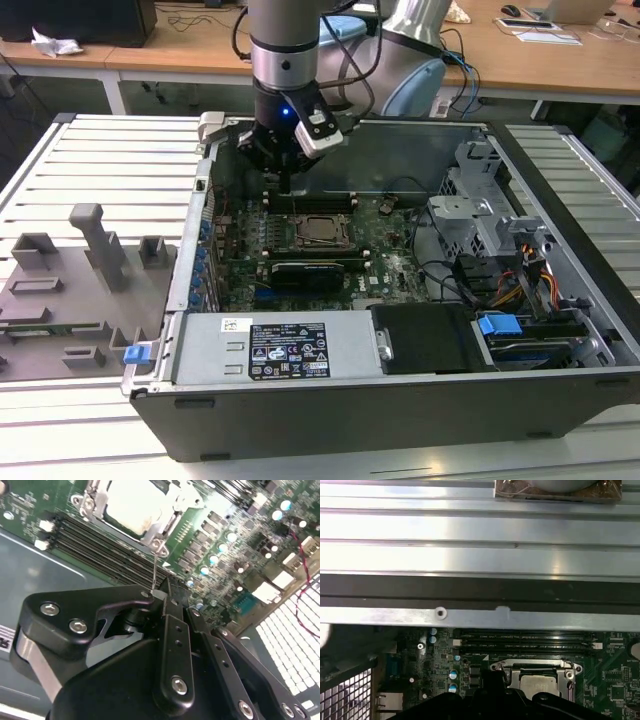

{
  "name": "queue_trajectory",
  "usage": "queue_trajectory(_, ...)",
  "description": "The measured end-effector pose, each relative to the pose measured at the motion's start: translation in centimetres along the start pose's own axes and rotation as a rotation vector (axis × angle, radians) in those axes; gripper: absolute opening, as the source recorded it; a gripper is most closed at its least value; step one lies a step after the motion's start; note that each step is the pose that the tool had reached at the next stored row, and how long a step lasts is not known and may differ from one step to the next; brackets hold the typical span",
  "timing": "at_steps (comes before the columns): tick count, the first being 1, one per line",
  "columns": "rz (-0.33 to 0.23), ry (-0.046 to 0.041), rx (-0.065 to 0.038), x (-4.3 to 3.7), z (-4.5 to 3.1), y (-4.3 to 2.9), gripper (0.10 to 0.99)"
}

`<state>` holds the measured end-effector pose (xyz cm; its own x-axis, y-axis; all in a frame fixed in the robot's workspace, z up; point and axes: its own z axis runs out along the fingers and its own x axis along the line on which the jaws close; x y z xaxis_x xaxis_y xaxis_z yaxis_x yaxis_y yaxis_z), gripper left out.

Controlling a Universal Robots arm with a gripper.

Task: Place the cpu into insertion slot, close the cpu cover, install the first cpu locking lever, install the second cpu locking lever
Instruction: 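Install the first cpu locking lever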

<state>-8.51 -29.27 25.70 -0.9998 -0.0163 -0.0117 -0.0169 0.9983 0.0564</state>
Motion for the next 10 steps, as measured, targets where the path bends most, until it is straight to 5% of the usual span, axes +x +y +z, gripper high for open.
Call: queue_trajectory(10,0.000,0.0039,0.000,-4.53,0.53,-0.10,0.102)
